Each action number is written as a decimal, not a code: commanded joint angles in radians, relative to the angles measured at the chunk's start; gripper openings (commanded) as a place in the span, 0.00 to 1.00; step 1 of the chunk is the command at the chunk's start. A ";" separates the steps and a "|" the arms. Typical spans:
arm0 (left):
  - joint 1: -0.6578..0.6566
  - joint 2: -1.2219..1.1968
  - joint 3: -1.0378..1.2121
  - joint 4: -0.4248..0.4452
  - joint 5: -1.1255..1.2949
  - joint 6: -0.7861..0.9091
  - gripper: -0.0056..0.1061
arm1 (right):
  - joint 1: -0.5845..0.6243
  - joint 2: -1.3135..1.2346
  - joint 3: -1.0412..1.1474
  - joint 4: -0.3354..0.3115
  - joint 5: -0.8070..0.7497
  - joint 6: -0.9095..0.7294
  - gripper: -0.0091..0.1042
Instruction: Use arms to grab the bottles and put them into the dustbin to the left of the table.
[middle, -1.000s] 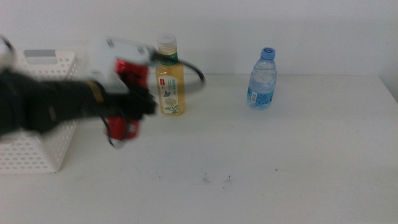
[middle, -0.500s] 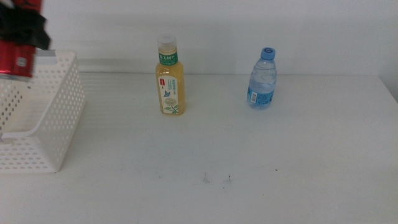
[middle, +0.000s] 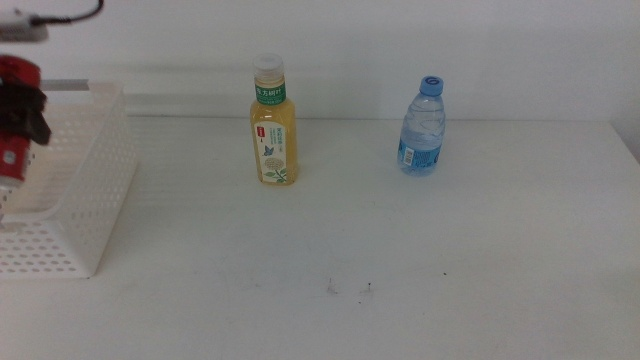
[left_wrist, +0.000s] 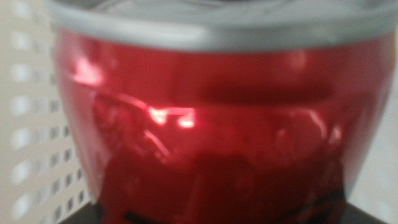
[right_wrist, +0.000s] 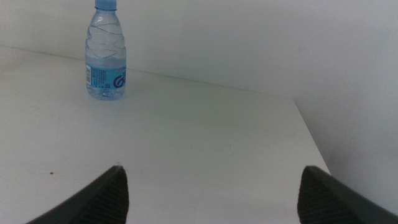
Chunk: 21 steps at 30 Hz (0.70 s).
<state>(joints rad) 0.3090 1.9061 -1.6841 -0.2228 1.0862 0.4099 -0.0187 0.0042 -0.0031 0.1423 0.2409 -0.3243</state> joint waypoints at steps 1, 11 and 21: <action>0.000 0.031 -0.015 -0.015 -0.036 0.013 0.10 | -0.006 -0.004 0.003 -0.005 -0.010 -0.005 0.79; 0.000 0.144 -0.014 -0.017 -0.092 0.062 0.20 | -0.006 -0.004 0.003 -0.005 -0.010 -0.005 0.79; 0.000 0.186 -0.014 -0.003 -0.134 0.064 0.85 | -0.006 -0.004 0.003 -0.005 -0.010 -0.005 0.79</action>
<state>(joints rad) 0.3090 2.1006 -1.6864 -0.2228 0.9682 0.4705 -0.0187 0.0042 -0.0031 0.1423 0.2409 -0.3243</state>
